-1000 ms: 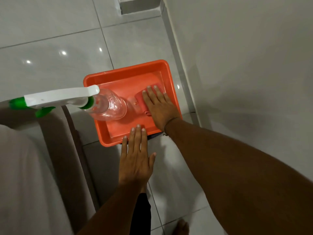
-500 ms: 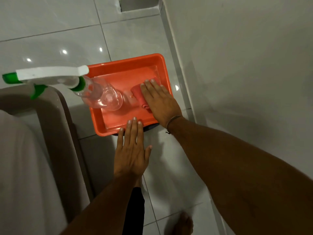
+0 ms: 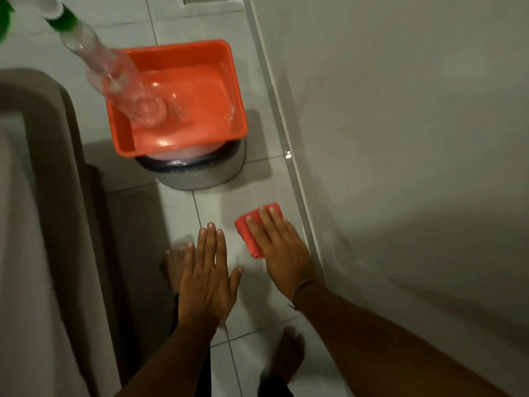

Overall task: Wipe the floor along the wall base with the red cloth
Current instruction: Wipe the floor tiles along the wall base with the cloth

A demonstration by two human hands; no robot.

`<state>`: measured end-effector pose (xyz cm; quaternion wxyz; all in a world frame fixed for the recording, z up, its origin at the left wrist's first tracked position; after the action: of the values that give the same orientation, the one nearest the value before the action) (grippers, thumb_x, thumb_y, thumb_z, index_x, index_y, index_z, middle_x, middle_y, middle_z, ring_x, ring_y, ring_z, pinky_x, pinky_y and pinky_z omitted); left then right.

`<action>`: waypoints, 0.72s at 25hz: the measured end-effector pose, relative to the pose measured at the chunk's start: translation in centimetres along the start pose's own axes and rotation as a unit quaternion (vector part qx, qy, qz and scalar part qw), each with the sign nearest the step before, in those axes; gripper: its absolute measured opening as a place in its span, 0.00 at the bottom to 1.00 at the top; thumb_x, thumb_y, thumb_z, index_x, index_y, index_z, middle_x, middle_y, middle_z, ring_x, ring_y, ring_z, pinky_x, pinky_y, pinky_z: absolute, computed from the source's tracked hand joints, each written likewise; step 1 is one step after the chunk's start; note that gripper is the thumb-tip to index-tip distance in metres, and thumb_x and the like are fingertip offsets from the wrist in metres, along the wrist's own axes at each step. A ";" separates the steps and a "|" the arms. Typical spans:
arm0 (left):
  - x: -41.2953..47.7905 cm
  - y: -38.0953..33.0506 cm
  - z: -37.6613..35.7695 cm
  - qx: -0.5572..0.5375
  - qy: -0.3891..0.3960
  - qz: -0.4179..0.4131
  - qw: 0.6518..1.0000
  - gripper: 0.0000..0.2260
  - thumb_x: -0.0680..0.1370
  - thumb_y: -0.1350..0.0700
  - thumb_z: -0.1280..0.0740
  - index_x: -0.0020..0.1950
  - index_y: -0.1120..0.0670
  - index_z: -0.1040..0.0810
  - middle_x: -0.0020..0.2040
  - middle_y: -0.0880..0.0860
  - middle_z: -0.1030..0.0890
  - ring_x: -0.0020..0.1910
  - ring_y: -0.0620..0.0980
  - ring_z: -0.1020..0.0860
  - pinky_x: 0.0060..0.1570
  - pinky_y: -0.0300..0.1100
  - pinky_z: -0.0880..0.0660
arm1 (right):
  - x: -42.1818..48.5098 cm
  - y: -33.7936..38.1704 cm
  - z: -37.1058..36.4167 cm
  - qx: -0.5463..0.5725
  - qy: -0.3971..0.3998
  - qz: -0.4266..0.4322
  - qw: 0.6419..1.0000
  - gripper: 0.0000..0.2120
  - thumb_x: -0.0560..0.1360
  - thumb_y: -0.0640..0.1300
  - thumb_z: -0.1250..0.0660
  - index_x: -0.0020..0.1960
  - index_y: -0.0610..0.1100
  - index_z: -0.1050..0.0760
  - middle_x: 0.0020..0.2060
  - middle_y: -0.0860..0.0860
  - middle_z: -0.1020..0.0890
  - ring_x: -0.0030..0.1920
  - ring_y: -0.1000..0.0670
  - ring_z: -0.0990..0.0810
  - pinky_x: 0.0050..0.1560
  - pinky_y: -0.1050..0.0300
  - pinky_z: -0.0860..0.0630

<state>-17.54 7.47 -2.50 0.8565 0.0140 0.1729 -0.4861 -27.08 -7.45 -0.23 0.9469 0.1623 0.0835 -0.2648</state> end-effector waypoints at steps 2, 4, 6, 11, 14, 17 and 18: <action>-2.6 -1.6 -3.7 0.004 0.014 0.001 1.000 0.38 0.87 0.37 0.49 0.88 0.62 0.48 0.90 0.63 0.49 0.89 0.62 0.48 0.87 0.62 0.46 | -4.3 -1.4 -4.5 0.008 0.051 -0.002 0.999 0.49 0.71 0.35 0.24 0.84 0.45 0.49 0.83 0.41 0.42 0.82 0.35 0.43 0.79 0.39 0.39; -4.1 -2.8 -7.6 -0.019 0.023 0.004 1.000 0.38 0.87 0.37 0.49 0.89 0.62 0.47 0.90 0.63 0.48 0.89 0.62 0.48 0.86 0.64 0.43 | -6.7 -3.2 -8.8 0.017 0.083 -0.017 0.996 0.46 0.74 0.32 0.29 0.84 0.46 0.49 0.84 0.42 0.45 0.83 0.35 0.47 0.80 0.39 0.41; -4.1 -3.7 -12.0 -0.040 0.021 -0.003 0.999 0.38 0.87 0.37 0.49 0.89 0.61 0.48 0.90 0.62 0.48 0.89 0.61 0.49 0.86 0.64 0.43 | -6.8 -5.5 -12.6 0.020 0.087 -0.032 0.995 0.43 0.75 0.29 0.34 0.84 0.46 0.48 0.84 0.42 0.45 0.83 0.36 0.50 0.81 0.38 0.45; 0.5 -5.1 -23.5 -0.050 0.006 -0.049 0.998 0.38 0.87 0.37 0.53 0.89 0.61 0.50 0.90 0.63 0.50 0.89 0.61 0.51 0.87 0.62 0.49 | -1.1 -12.3 -22.0 -0.055 0.035 -0.034 0.997 0.41 0.78 0.38 0.30 0.84 0.45 0.49 0.84 0.41 0.45 0.83 0.35 0.48 0.80 0.42 0.53; 3.8 -5.7 -28.1 -0.049 -0.010 -0.070 0.996 0.38 0.87 0.37 0.53 0.89 0.62 0.50 0.90 0.63 0.49 0.89 0.62 0.51 0.87 0.63 0.49 | 2.1 -15.8 -24.9 -0.068 0.030 -0.060 0.995 0.41 0.79 0.38 0.32 0.85 0.44 0.52 0.84 0.42 0.49 0.83 0.35 0.53 0.80 0.42 0.57; 4.7 -5.1 -33.0 -0.055 -0.001 -0.030 0.998 0.38 0.87 0.37 0.53 0.89 0.61 0.51 0.90 0.63 0.52 0.90 0.61 0.54 0.88 0.63 0.51 | 1.7 -17.9 -28.3 -0.052 0.043 -0.081 0.994 0.41 0.80 0.39 0.35 0.85 0.44 0.56 0.85 0.42 0.53 0.84 0.37 0.57 0.82 0.41 0.55; 4.6 -4.8 -34.1 -0.053 -0.005 -0.026 0.998 0.38 0.87 0.37 0.53 0.89 0.61 0.52 0.90 0.63 0.53 0.90 0.61 0.55 0.87 0.63 0.51 | 1.2 -18.1 -29.0 -0.043 0.037 -0.081 0.995 0.41 0.79 0.44 0.36 0.85 0.43 0.56 0.85 0.42 0.53 0.84 0.37 0.57 0.83 0.40 0.55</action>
<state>-29.10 7.69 -35.28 0.8440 -0.0383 0.1943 -0.4984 -37.75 -12.48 -32.34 0.9248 0.1242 0.1422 -0.3303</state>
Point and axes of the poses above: each hand's wrist, its own x-axis towards the middle knuckle, its own z-axis out of the back of the hand, y = z × x, the point moved 5 cm from there along x, towards the middle knuckle
